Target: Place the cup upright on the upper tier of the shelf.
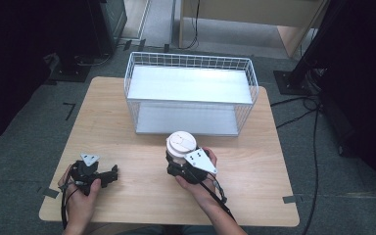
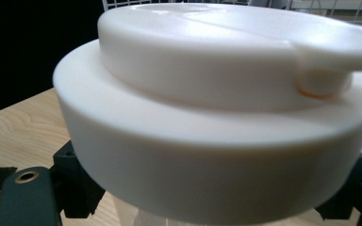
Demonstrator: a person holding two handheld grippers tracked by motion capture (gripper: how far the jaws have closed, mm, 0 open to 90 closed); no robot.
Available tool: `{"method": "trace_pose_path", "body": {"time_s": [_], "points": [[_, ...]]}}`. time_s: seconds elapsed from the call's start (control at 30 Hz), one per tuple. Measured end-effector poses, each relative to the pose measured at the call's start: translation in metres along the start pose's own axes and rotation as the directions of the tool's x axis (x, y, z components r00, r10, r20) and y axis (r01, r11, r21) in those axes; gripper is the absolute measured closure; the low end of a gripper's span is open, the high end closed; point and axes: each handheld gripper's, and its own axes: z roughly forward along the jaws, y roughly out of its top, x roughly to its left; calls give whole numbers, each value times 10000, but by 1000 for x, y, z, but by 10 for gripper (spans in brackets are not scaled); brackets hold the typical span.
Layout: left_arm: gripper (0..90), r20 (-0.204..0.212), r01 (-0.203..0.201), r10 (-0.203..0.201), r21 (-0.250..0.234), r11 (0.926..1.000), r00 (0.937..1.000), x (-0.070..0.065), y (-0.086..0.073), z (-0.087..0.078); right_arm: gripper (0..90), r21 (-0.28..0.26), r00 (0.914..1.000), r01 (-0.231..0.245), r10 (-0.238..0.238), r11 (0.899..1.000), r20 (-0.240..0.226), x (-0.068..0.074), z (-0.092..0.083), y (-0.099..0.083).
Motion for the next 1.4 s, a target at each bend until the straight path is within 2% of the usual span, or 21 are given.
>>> {"method": "trace_pose_path", "body": {"time_s": [0.1, 0.23, 0.37, 0.63, 0.67, 0.73, 0.87, 1.0, 1.03, 1.07, 1.17, 1.4], "points": [[0, -1, 13, -13, 0, 10000, 10000, 0, 0, 0, 160, -153, 9998, 131, -129, 9998, 123, -2, -2, 2], [0, -1, 13, -13, 1, 10000, 10000, 0, 0, 0, 160, -453, 9996, 26, -14, 9990, 264, -5, -6, 10], [0, -2, 34, -34, -21, 10000, 10000, 0, 0, 0, 160, -907, 9993, -65, 99, 9959, 369, -12, -13, 26], [0, -6, -5, 5, 10, 10000, 10000, 0, 0, 0, 160, -1454, 9982, -58, 143, 9894, 574, -23, -21, 52], [0, -9, -5, 5, 14, 10000, 10000, 0, 0, 0, 160, -1612, 9976, -78, 187, 9869, 661, -26, -23, 60], [0, -7, -3, 3, 16, 10000, 10000, 0, 0, 0, 160, -1716, 9972, -11, 138, 9852, 729, -28, -24, 65], [0, -7, -5, 5, 9, 10000, 10000, 0, 0, 0, 160, -2069, 9965, -96, 267, 9783, 796, -36, -28, 85], [0, -10, -3, 3, -1, 10000, 10000, 0, 0, 0, 160, -2425, 9948, 108, 142, 9701, 1007, -44, -31, 106], [0, -10, -4, 4, 0, 10000, 10000, 0, 0, 0, 159, -2543, 9940, 182, 101, 9670, 1094, -47, -32, 116], [0, -10, 1, -1, -2, 10000, 10000, 0, 0, 0, 159, -2543, 9940, 182, 101, 9670, 1094, -47, -32, 116], [0, -10, -1, 1, -1, 10000, 10000, 0, 0, 0, 159, -2743, 9933, 264, 57, 9613, 1157, -52, -33, 131], [0, -11, -1, 1, 0, 10000, 10000, 0, 0, 0, 159, -3005, 9920, 60, 321, 9538, 1217, -69, -30, 166]]}}
